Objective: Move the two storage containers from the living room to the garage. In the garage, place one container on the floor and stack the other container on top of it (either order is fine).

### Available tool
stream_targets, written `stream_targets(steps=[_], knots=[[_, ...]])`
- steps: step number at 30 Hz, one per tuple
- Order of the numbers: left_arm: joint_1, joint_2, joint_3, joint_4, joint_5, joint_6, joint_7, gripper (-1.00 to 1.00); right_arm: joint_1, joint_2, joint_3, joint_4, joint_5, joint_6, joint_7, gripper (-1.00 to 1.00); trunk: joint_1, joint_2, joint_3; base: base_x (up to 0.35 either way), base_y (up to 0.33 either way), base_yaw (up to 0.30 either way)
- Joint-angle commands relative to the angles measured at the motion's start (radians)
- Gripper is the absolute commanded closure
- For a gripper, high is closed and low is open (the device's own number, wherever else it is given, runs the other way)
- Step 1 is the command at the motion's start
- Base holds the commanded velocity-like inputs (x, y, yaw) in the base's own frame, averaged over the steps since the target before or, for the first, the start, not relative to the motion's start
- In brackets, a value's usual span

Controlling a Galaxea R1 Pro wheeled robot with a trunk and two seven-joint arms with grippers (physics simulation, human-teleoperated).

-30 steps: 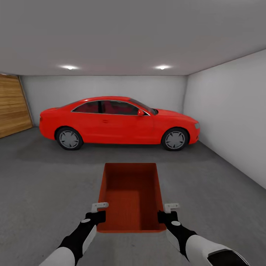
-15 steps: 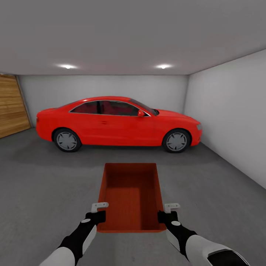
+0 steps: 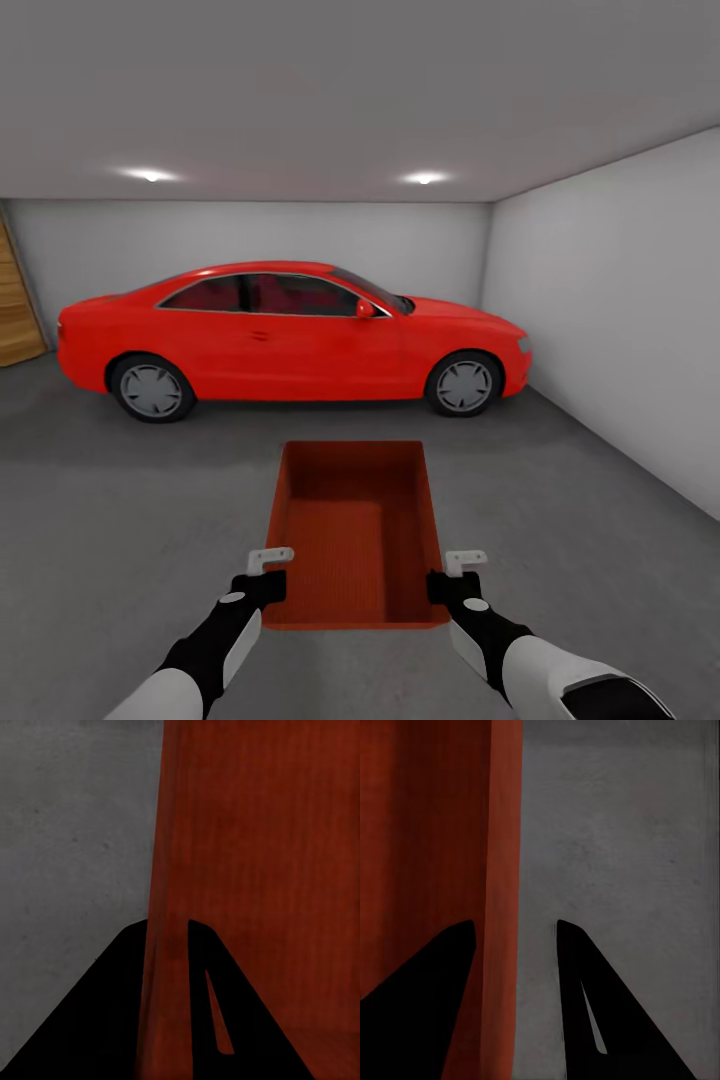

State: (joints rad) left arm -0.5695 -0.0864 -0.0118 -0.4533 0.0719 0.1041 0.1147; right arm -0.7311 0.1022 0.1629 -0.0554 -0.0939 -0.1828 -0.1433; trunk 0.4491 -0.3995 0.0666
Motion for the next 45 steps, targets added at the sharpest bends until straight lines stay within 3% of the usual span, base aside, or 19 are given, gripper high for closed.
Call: stream_targets(steps=[1,45], knots=[[0.000,-0.001,0.021,-0.001,0.034,0.007,0.008,1.00,-0.001,0.005,-0.031,-0.002,-0.003,-0.015,0.001,1.00,0.001,-0.001,0.000,0.321,0.000,-0.278],[0.000,-0.002,0.021,-0.001,0.035,0.008,0.008,1.00,-0.001,0.005,-0.031,-0.003,-0.003,-0.015,0.001,1.00,0.001,-0.001,0.000,0.321,0.000,-0.288]])
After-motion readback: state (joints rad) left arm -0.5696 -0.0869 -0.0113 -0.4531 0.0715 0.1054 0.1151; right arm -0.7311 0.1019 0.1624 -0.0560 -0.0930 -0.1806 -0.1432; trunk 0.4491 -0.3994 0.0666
